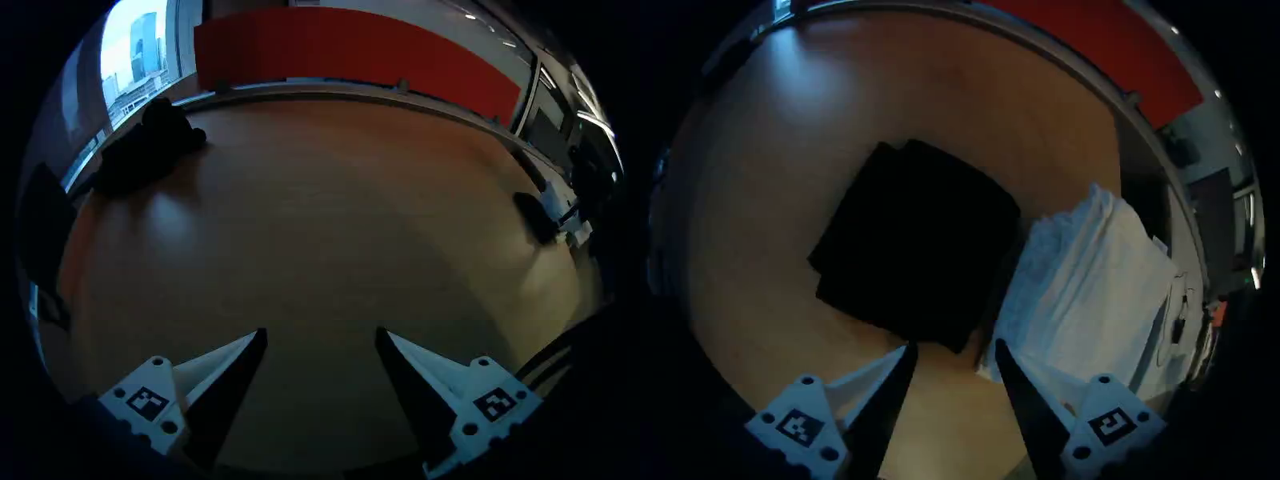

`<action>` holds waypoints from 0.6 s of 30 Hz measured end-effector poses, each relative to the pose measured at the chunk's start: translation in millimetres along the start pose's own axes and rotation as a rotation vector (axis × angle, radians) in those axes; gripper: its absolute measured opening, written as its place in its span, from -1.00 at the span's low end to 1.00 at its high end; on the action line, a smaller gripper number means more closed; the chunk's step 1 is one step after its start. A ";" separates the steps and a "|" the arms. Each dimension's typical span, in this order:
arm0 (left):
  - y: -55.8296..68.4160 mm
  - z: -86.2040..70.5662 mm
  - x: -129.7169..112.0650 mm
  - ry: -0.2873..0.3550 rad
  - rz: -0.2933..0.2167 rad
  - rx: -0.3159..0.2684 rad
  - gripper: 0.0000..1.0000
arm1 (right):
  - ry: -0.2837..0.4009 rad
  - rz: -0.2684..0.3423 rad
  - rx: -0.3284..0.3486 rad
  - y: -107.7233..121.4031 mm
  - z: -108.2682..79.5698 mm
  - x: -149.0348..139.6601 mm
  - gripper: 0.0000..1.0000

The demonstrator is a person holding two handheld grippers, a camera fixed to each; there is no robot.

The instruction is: Fold towel

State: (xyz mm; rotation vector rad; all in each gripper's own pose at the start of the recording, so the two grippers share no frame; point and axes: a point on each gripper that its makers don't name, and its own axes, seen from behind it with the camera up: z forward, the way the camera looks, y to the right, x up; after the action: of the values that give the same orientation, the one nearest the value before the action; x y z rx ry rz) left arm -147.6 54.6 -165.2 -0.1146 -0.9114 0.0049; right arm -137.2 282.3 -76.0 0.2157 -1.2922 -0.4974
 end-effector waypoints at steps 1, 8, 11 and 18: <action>0.1 0.0 0.4 0.001 0.001 -0.001 1.00 | 0.001 -0.002 0.004 -1.6 -0.7 0.3 0.72; 0.4 0.9 3.2 0.006 0.000 -0.008 1.00 | 0.021 -0.013 0.013 -8.5 -6.0 4.1 0.88; 1.0 1.4 3.9 0.008 0.002 -0.010 1.00 | 0.034 -0.004 0.022 -11.9 -8.2 7.2 0.88; 0.7 1.5 4.9 0.012 0.002 -0.015 1.00 | 0.059 0.014 0.040 -18.9 -12.3 16.1 0.88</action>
State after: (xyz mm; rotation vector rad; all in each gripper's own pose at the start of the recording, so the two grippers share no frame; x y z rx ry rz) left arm -145.8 55.7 -160.6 -0.1291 -0.8998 -0.0003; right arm -126.8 256.8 -73.4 0.2528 -1.2460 -0.4509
